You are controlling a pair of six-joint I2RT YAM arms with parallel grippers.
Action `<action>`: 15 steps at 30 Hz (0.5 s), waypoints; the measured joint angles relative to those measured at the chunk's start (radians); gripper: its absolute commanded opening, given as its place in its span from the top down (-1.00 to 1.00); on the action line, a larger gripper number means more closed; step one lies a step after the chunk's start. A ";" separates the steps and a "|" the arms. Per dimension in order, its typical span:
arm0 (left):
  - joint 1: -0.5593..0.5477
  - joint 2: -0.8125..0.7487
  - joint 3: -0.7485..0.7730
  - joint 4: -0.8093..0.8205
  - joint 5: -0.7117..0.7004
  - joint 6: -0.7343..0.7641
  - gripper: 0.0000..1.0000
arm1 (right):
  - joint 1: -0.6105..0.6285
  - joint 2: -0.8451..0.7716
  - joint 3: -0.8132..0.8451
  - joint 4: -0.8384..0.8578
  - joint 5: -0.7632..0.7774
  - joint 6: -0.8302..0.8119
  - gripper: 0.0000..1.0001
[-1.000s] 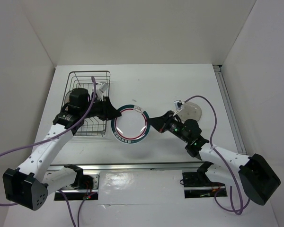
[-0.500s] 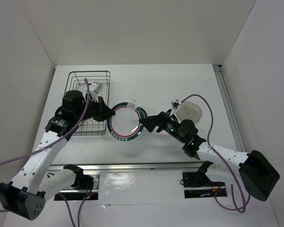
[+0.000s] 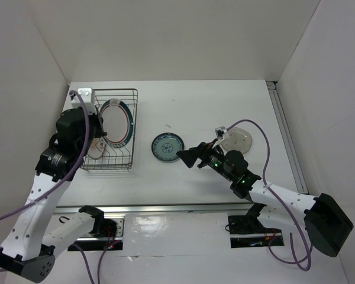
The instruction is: Load the plates into the dish rack
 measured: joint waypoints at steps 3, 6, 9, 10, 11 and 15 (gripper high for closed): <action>-0.006 0.056 -0.003 0.000 -0.148 0.060 1.00 | 0.000 -0.028 -0.002 -0.043 0.002 -0.025 -1.00; -0.009 0.099 -0.003 0.007 -0.252 0.120 1.00 | 0.000 -0.047 -0.001 -0.085 0.004 -0.050 -1.00; -0.010 0.132 -0.003 0.024 -0.343 0.169 1.00 | 0.000 -0.050 -0.001 -0.115 0.001 -0.067 -1.00; -0.010 0.142 -0.003 0.028 -0.368 0.182 1.00 | 0.000 -0.050 -0.001 -0.124 -0.002 -0.071 -1.00; -0.010 0.151 -0.003 0.029 -0.394 0.193 1.00 | 0.000 -0.050 -0.001 -0.130 -0.006 -0.073 -1.00; -0.010 0.161 -0.011 0.043 -0.475 0.230 1.00 | 0.000 -0.050 -0.002 -0.133 -0.023 -0.084 -1.00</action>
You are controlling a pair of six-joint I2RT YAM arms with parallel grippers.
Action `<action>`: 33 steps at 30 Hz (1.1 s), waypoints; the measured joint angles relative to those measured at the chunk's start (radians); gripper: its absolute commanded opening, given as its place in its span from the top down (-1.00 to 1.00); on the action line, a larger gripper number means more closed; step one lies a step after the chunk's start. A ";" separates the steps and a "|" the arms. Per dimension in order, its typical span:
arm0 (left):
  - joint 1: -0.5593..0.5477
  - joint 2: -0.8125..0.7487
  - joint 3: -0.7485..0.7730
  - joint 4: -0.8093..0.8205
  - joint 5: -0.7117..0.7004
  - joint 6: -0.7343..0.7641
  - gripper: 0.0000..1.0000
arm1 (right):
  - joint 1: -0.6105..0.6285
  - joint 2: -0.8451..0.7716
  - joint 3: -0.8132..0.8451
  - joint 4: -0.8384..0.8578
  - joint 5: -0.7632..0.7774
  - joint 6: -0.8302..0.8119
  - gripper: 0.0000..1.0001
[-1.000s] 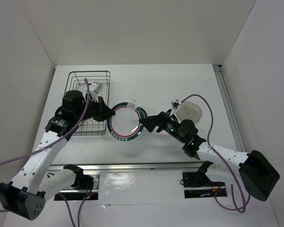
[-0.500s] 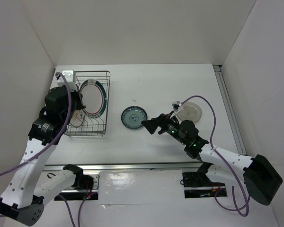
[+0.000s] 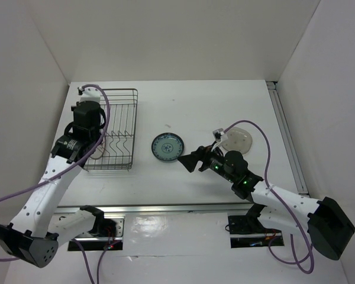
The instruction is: Load the plates into the dish rack
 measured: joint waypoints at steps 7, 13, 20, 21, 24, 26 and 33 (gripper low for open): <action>0.001 0.012 -0.061 0.060 -0.041 0.035 1.00 | 0.000 0.000 0.000 -0.001 -0.016 -0.012 -1.00; 0.008 0.039 -0.114 0.109 -0.037 0.049 1.00 | 0.000 -0.010 0.000 -0.019 -0.016 -0.023 -1.00; 0.009 0.046 -0.153 0.155 -0.011 0.080 1.00 | 0.000 -0.032 0.000 -0.028 -0.024 -0.027 -1.00; 0.009 0.049 -0.154 0.158 -0.009 0.089 1.00 | 0.000 -0.037 0.000 -0.031 -0.026 -0.027 -1.00; 0.008 0.055 -0.161 0.177 -0.006 0.096 1.00 | 0.000 -0.045 0.000 -0.041 -0.034 -0.030 -1.00; 0.011 0.058 -0.173 0.190 -0.006 0.100 1.00 | 0.000 -0.048 0.000 -0.045 -0.035 -0.030 -1.00; 0.019 0.081 -0.191 0.219 -0.010 0.129 1.00 | 0.000 -0.073 0.000 -0.071 -0.039 -0.034 -1.00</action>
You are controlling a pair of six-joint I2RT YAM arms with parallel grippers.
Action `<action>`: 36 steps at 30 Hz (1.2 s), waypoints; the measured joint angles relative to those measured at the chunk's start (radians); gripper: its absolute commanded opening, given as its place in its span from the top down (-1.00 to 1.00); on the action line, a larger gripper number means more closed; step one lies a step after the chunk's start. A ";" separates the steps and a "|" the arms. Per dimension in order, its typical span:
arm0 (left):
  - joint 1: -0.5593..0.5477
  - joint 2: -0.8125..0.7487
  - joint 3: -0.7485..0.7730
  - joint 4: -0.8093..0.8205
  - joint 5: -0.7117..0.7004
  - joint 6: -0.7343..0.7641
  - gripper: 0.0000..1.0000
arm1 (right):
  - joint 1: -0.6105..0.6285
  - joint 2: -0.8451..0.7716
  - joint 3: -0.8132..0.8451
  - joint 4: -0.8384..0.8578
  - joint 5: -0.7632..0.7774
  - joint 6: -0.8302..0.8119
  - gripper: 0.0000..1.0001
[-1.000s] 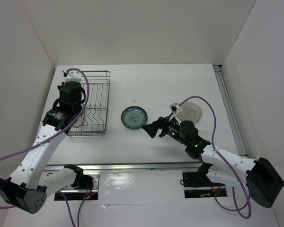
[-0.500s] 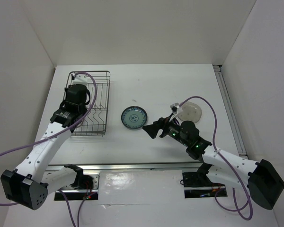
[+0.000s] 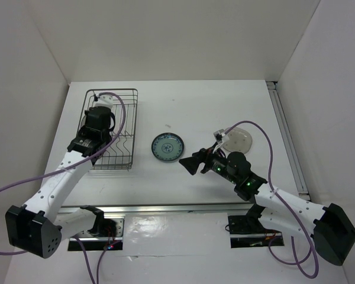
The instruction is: Load the plates into the dish rack
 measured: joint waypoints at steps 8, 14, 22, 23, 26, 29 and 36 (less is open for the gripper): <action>0.000 -0.011 -0.049 0.031 0.017 0.047 1.00 | 0.000 -0.001 0.000 -0.024 0.001 -0.005 -1.00; 0.000 -0.014 -0.055 0.031 0.039 0.045 0.48 | 0.000 -0.001 0.000 -0.024 0.001 -0.004 -1.00; 0.001 0.018 -0.055 0.042 0.077 0.010 0.25 | 0.000 -0.001 0.000 -0.025 0.016 -0.004 -1.00; 0.001 0.033 -0.055 0.041 0.081 0.008 0.20 | 0.000 -0.002 0.000 -0.026 0.020 -0.004 -1.00; 0.001 0.084 -0.054 0.030 0.083 -0.011 -0.35 | 0.000 -0.014 -0.001 -0.034 0.035 -0.004 -1.00; 0.001 0.112 -0.039 -0.008 0.083 -0.050 -1.00 | 0.000 -0.031 -0.001 -0.063 0.074 -0.004 -1.00; 0.002 0.046 0.080 -0.086 0.220 -0.229 -1.00 | 0.000 0.111 0.013 -0.113 0.217 0.012 -1.00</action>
